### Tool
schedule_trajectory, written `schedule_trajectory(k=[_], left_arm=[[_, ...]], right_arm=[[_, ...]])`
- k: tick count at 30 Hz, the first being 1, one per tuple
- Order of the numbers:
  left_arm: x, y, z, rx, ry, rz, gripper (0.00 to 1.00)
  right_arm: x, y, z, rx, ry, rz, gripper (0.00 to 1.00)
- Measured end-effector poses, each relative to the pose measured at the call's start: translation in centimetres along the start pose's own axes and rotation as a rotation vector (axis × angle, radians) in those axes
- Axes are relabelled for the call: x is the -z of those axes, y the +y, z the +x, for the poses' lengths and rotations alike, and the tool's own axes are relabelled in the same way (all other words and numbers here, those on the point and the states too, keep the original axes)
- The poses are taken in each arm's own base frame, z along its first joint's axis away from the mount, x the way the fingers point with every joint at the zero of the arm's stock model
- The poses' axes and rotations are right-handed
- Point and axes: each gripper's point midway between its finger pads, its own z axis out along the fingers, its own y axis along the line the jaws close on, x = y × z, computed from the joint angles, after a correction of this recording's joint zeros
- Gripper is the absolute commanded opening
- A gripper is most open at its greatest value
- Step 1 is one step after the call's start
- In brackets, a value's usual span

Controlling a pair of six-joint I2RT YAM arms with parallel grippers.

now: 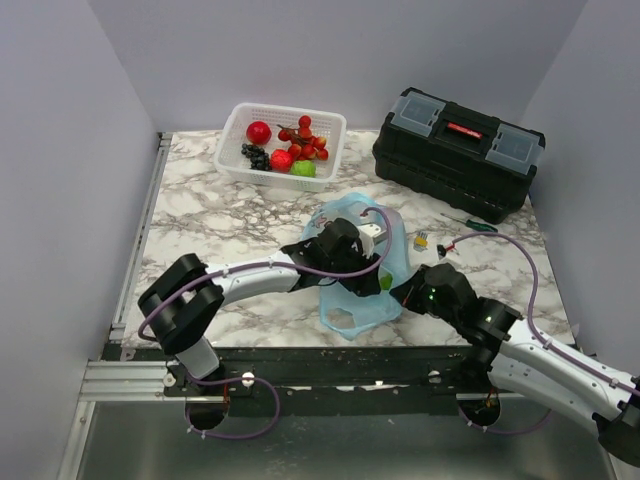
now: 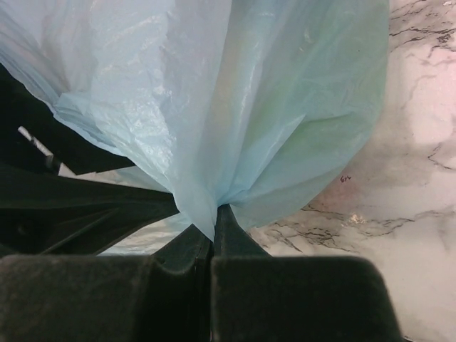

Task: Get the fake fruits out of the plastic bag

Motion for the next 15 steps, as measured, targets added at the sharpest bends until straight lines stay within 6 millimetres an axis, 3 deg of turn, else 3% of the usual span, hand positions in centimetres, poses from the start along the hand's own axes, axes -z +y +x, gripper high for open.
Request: schedule_trajectory(k=[15], left_arm=[[-5.0,-0.4,-1.7,-0.028,0.021,0.006,0.64]], right_arm=[[0.6,-0.9,0.3,0.005,0.013,0.021,0.01]])
